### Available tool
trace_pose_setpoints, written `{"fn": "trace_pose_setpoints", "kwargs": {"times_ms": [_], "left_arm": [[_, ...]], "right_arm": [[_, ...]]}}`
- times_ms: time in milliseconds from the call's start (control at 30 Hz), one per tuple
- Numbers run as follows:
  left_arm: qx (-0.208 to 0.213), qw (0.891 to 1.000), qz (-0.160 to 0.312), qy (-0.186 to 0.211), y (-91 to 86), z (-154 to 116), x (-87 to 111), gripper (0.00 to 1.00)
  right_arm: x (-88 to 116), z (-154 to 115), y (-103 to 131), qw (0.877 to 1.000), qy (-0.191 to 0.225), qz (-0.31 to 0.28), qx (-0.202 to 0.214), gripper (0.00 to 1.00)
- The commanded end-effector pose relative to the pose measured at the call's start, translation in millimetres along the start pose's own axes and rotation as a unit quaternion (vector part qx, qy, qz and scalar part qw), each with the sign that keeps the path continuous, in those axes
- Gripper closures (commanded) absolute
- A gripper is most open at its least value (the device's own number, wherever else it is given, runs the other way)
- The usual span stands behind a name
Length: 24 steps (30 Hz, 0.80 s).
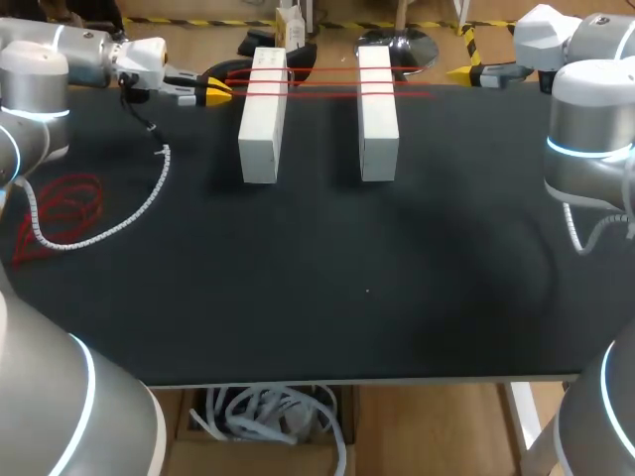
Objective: Grab the tape and strap the tape.
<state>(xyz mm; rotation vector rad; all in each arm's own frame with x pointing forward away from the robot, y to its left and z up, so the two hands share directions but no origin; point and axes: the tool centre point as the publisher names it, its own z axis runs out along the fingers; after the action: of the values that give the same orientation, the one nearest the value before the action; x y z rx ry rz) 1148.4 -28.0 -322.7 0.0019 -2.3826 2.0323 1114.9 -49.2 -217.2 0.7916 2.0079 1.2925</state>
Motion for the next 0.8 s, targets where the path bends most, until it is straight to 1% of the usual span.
{"fn": "trace_pose_setpoints", "kwargs": {"times_ms": [33,133,267,333,533,800], "left_arm": [[0.003,1.000,-0.001,0.005,1.6,-1,-3.0,1.00],[0.011,1.000,-0.001,0.003,0.2,0,-1.3,1.00],[0.045,0.999,-0.015,-0.003,-5.1,6,6.6,1.00],[0.064,0.998,-0.021,-0.009,-11.2,9,12.1,1.00],[0.117,0.993,-0.020,-0.016,-34.2,18,31.0,1.00],[0.142,0.989,-0.018,-0.024,-73.9,17,50.0,1.00]], "right_arm": [[0,-1,0,1.000,0.001,0.000,0.001,0.00],[0,-1,0,1.000,0.001,0.000,0.001,0.00],[0,-1,0,1.000,0.001,0.000,0.001,0.00],[0,-1,0,1.000,0.001,0.000,0.001,0.00],[0,-1,0,1.000,0.001,0.000,0.001,0.00],[0,-1,0,1.000,0.001,0.000,0.001,0.00]]}}
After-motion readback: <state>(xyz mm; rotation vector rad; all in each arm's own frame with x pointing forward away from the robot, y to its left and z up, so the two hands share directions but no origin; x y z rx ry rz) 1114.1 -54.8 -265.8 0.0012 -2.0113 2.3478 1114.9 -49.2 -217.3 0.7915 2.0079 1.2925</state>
